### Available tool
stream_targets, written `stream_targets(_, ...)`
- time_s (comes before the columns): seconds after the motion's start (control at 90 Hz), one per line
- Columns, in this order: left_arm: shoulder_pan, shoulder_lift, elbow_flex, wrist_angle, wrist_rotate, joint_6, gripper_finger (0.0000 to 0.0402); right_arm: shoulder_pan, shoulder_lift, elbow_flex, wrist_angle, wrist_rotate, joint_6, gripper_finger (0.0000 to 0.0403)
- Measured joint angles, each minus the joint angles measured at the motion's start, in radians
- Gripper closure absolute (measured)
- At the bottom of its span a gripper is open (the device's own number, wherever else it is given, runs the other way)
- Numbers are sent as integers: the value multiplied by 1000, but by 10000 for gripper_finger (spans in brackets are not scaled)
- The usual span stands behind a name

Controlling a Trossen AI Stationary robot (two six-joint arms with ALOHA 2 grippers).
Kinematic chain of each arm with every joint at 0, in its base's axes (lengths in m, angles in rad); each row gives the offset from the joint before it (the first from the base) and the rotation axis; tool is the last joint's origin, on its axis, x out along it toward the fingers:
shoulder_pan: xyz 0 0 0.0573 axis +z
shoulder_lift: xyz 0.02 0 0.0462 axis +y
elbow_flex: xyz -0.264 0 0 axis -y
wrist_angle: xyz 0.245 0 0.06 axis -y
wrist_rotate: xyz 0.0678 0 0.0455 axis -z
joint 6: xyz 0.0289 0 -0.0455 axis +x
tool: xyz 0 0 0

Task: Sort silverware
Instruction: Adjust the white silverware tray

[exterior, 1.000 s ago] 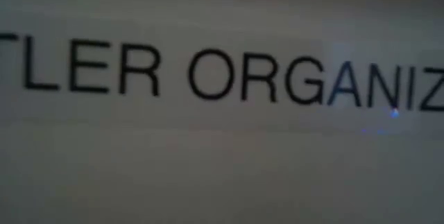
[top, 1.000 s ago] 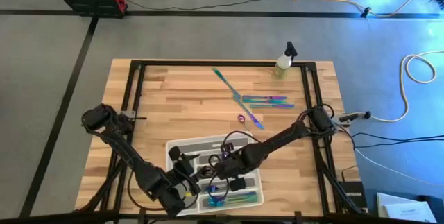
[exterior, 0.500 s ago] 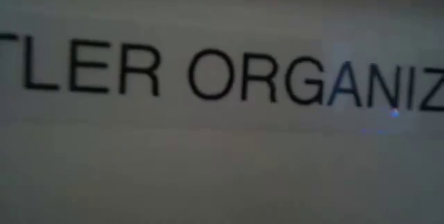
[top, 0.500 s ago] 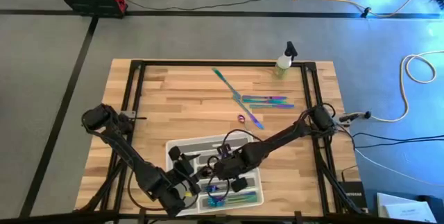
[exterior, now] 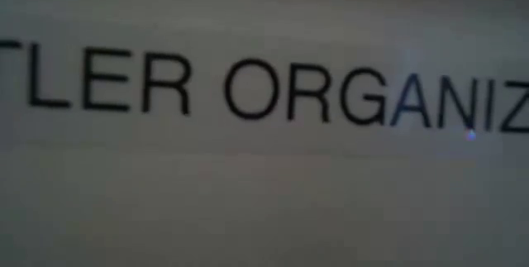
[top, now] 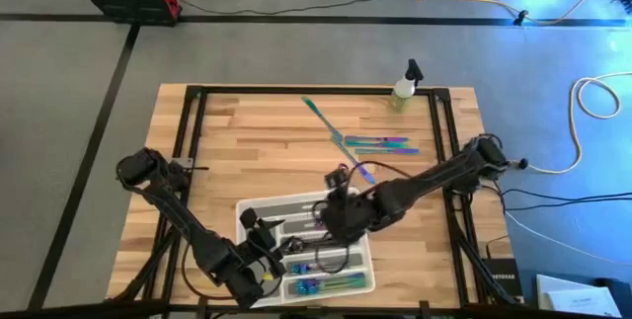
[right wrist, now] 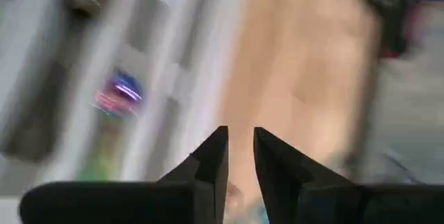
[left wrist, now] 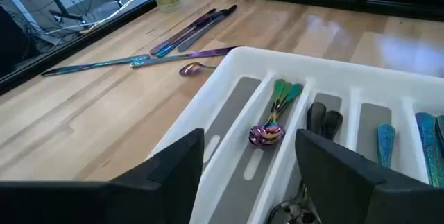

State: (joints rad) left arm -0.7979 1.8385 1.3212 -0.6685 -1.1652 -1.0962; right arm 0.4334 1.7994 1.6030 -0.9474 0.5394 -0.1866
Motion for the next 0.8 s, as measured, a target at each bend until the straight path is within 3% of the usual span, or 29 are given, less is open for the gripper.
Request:
stream_targets(0.133, 6, 0, 0, 0, 1, 0, 190, -2, -148, -218, 94, 166, 36, 350)
stream_targets(0.233, 17, 0, 0, -2, 1, 3, 190, -3, -270, -488, 400, 226, 50, 350)
stream_targets(0.333, 33, 0, 0, -1, 1, 12, 190, -8, -366, -769, 808, 176, 50, 350)
stream_targets(0.411, 55, 0, 0, 0, 2, 46, 190, -10, -406, -895, 968, 103, 75, 350)
stream_targets(0.489, 102, -2, 0, -6, 40, 149, 190, -10, -438, -936, 991, 104, 128, 350)
stream_targets(0.622, 274, -30, -1, -23, 224, 333, 190, -17, -474, -939, 938, 178, 200, 350)
stream_targets(0.8, 468, -33, -1, 113, 181, 681, 190, -84, -488, -957, 862, 180, 244, 350)
